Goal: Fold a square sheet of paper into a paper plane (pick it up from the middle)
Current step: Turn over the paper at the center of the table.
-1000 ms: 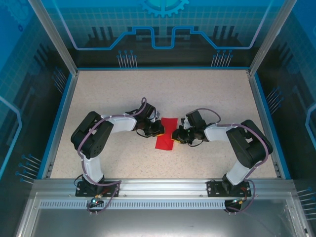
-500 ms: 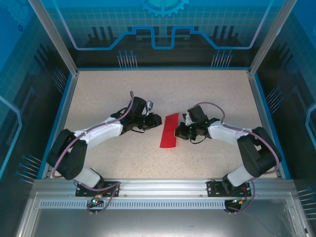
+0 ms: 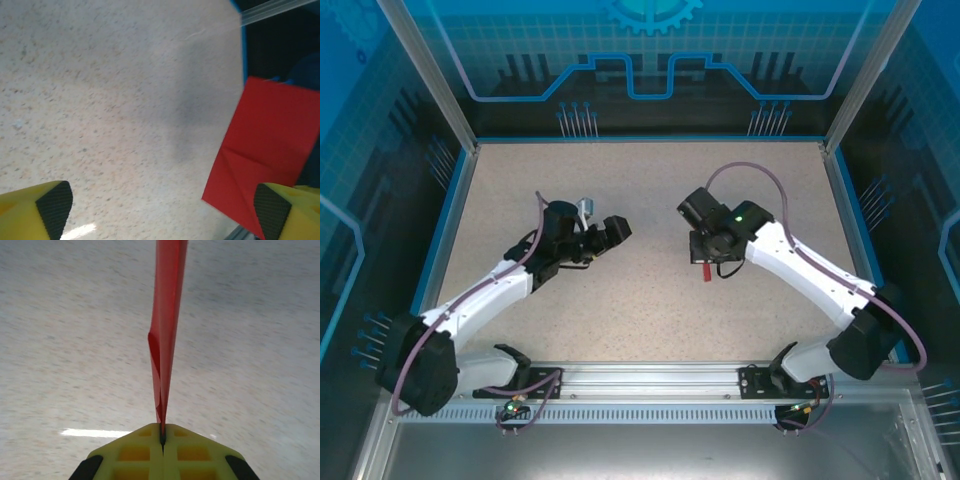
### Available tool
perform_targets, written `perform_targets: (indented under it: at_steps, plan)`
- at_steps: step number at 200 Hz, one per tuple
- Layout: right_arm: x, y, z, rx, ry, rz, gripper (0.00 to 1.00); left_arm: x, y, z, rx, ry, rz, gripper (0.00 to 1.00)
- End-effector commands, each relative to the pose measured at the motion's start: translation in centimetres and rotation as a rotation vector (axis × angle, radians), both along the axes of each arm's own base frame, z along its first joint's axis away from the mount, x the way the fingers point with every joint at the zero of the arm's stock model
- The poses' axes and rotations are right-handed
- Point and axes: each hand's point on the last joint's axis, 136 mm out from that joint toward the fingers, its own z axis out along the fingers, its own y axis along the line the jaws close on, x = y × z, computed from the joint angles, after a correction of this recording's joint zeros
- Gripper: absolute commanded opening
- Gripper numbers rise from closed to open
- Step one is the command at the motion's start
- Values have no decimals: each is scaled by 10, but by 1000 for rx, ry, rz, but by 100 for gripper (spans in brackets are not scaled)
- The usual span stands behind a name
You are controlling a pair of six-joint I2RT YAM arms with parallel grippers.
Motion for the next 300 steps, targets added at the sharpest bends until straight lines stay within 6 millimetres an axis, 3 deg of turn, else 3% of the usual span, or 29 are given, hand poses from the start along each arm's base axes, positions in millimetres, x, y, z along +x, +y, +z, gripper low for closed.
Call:
perform_targets:
  at_steps: [1,21,56,90,142,203,219,239,266,282,300]
  plan:
    - [-18,-39,-2,-333,57,-62,3,3,-1,41,-85,-52,22,99]
    - [-22,-32,-12,-399,86,-68,3,3,3,63,-95,-33,52,98]
    - [-24,-15,-34,-342,116,-78,4,4,8,98,-76,-18,78,98]
    - [-18,-6,-44,-336,132,-65,5,10,7,123,-63,-18,82,99]
    - [-12,5,-50,-318,137,-40,7,19,9,131,-5,35,107,98]
    - [-16,7,-49,-303,133,-40,6,13,12,139,10,-15,86,98]
    - [-16,5,-49,-317,136,-52,7,13,12,134,26,-16,74,99]
    - [-16,2,-47,-342,142,-62,7,11,19,113,98,6,82,98]
    - [-17,-1,-42,-409,156,-69,8,3,39,68,183,48,130,99]
    - [-17,-3,-32,-484,146,-74,9,-4,46,47,201,58,145,98]
    - [-16,2,-35,-513,173,-57,10,-15,62,27,255,97,194,99]
